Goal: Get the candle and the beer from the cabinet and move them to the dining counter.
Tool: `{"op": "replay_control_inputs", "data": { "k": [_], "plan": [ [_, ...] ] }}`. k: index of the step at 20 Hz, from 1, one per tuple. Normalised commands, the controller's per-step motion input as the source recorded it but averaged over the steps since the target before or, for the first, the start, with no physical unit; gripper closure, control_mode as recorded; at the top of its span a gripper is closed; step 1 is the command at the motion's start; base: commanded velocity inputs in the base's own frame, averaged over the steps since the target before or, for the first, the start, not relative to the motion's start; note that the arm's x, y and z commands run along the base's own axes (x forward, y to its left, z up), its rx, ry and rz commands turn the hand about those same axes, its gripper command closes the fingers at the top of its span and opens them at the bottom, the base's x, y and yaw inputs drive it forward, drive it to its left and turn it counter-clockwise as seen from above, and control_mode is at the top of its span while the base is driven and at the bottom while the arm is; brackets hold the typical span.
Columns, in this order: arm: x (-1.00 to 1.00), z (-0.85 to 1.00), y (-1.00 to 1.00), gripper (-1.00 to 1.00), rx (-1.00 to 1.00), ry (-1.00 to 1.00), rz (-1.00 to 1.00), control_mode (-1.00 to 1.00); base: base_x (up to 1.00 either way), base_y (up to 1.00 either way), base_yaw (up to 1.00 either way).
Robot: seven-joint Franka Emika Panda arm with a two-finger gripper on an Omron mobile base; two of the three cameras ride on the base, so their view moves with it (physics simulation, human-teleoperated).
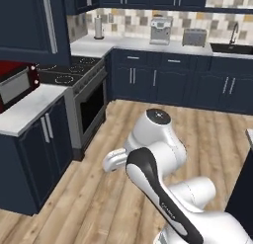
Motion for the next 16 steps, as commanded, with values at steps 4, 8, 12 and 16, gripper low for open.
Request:
{"op": "replay_control_inputs", "data": {
  "k": [4, 8, 12, 16],
  "plan": [
    [0.0, 0.0, 0.0, -1.0, 0.0, 0.0, 0.0, 1.0, 0.6, -0.71, 0.31],
    [0.0, 0.0, 0.0, -1.0, 0.0, 0.0, 0.0, 1.0, 0.64, -0.63, 0.27],
    [0.0, 0.0, 0.0, -1.0, 0.0, 0.0, 0.0, 1.0, 0.72, -0.24, 0.16],
    [0.0, 0.0, 0.0, -1.0, 0.0, 0.0, 0.0, 1.0, 0.86, 0.03, 0.05]
  ]
}}
